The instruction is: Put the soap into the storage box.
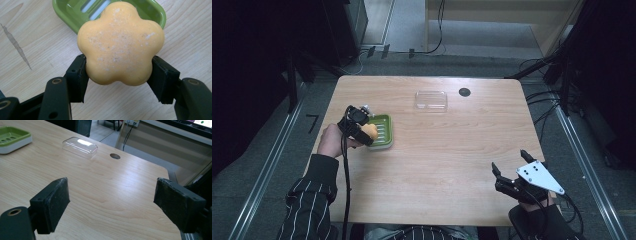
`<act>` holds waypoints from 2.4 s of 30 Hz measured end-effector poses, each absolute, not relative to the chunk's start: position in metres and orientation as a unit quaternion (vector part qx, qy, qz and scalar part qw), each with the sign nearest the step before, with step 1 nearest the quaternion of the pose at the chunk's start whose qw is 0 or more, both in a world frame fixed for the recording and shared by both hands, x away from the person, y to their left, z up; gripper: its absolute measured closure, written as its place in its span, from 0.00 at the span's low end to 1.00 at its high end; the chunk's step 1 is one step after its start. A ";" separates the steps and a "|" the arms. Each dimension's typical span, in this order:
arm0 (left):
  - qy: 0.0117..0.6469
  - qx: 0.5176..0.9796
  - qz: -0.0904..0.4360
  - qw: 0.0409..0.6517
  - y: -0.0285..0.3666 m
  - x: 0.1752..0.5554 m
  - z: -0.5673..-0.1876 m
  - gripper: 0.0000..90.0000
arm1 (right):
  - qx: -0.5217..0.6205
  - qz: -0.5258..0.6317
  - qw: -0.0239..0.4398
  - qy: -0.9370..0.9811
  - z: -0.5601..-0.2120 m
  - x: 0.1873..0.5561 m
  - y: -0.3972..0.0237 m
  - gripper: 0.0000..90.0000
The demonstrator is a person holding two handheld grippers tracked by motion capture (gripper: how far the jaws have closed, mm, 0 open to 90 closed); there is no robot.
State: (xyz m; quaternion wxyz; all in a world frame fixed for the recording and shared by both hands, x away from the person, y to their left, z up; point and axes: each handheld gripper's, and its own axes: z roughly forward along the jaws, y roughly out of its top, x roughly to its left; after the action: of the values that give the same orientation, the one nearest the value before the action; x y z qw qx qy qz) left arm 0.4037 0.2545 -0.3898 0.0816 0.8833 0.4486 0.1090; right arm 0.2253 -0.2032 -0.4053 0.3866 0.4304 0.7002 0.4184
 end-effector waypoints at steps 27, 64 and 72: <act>0.431 0.893 0.104 0.073 0.235 0.435 -0.401 0.44 | 0.432 0.418 0.386 0.700 -0.405 0.225 -0.203 0.15; 0.393 0.909 0.125 0.051 0.232 0.447 -0.425 0.44 | 0.431 0.418 0.387 0.700 -0.405 0.224 -0.204 0.15; 0.382 0.915 0.125 0.042 0.230 0.447 -0.430 0.44 | 0.431 0.417 0.388 0.700 -0.405 0.224 -0.204 0.15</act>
State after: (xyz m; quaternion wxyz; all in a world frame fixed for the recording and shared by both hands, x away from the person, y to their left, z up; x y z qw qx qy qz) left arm 0.4471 0.2298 -0.4304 0.0417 0.9148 0.3818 0.1252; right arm 0.2242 -0.2042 -0.4054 0.3878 0.4313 0.6996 0.4174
